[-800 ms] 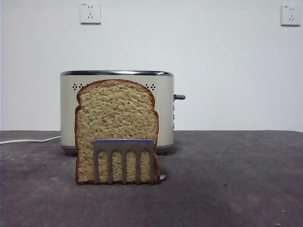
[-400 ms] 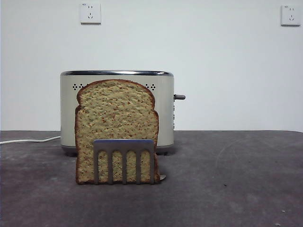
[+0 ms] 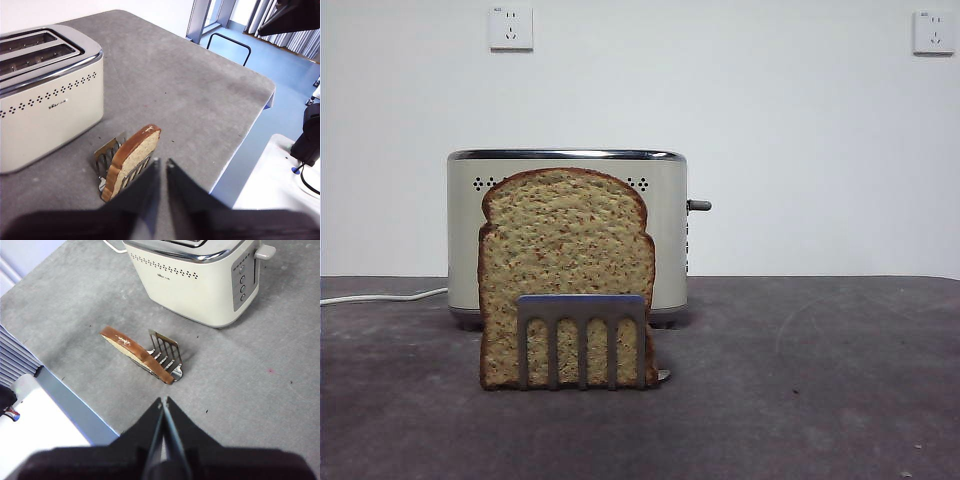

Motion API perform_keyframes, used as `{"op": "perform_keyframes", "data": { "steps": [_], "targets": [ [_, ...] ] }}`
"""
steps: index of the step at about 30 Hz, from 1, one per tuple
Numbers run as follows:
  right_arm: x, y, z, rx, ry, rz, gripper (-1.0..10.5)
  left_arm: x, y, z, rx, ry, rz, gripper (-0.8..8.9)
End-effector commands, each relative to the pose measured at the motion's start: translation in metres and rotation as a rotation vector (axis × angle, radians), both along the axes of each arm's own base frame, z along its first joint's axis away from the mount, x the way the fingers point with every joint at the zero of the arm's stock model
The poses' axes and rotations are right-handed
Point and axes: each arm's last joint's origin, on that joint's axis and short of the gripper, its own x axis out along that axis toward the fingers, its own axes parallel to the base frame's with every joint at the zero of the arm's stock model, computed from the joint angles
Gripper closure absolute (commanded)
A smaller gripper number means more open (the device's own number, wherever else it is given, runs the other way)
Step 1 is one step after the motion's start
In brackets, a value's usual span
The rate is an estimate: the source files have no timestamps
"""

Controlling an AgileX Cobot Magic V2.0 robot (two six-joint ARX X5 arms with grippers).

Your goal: Pick up a slice of bread from the rack,put the bread on the toaster,press the button

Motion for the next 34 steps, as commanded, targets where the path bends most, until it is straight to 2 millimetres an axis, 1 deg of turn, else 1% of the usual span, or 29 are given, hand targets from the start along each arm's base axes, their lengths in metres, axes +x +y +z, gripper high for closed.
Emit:
{"op": "perform_keyframes", "data": {
  "steps": [1,2,3,7,11,17,22,26,30,34],
  "targets": [
    [0.000,0.000,0.001,-0.003,-0.013,0.012,9.6,0.004,-0.002,0.004,0.014,-0.052,-0.024,3.76],
    [-0.001,0.000,0.001,-0.003,-0.013,0.013,9.6,0.006,-0.002,0.004,0.017,-0.058,-0.030,2.97],
    [-0.001,0.000,0.001,-0.003,-0.013,0.012,9.6,0.009,-0.003,0.005,0.024,-0.066,-0.033,2.79],
    [0.000,0.000,0.001,-0.003,-0.012,0.012,9.6,0.021,-0.009,0.005,0.080,-0.059,-0.040,2.79],
    [0.001,0.001,0.001,-0.004,-0.010,0.012,9.6,0.035,-0.019,0.005,0.158,-0.055,-0.098,2.79],
    [0.004,0.001,-0.001,-0.009,-0.001,0.016,9.6,0.063,-0.046,0.007,0.313,-0.065,-0.190,2.79],
    [0.007,0.001,-0.002,-0.011,0.010,0.016,9.6,0.088,-0.075,0.006,0.464,-0.102,-0.266,2.79],
    [0.008,0.002,-0.002,-0.011,0.014,0.016,9.6,0.106,-0.099,-0.003,0.547,-0.144,-0.340,2.79],
    [0.008,0.002,-0.003,-0.012,0.016,0.016,9.6,0.120,-0.123,-0.019,0.624,-0.164,-0.400,2.79],
    [0.008,0.002,-0.003,-0.012,0.016,0.016,9.6,0.131,-0.141,-0.037,0.681,-0.151,-0.442,2.79]
  ]
}}
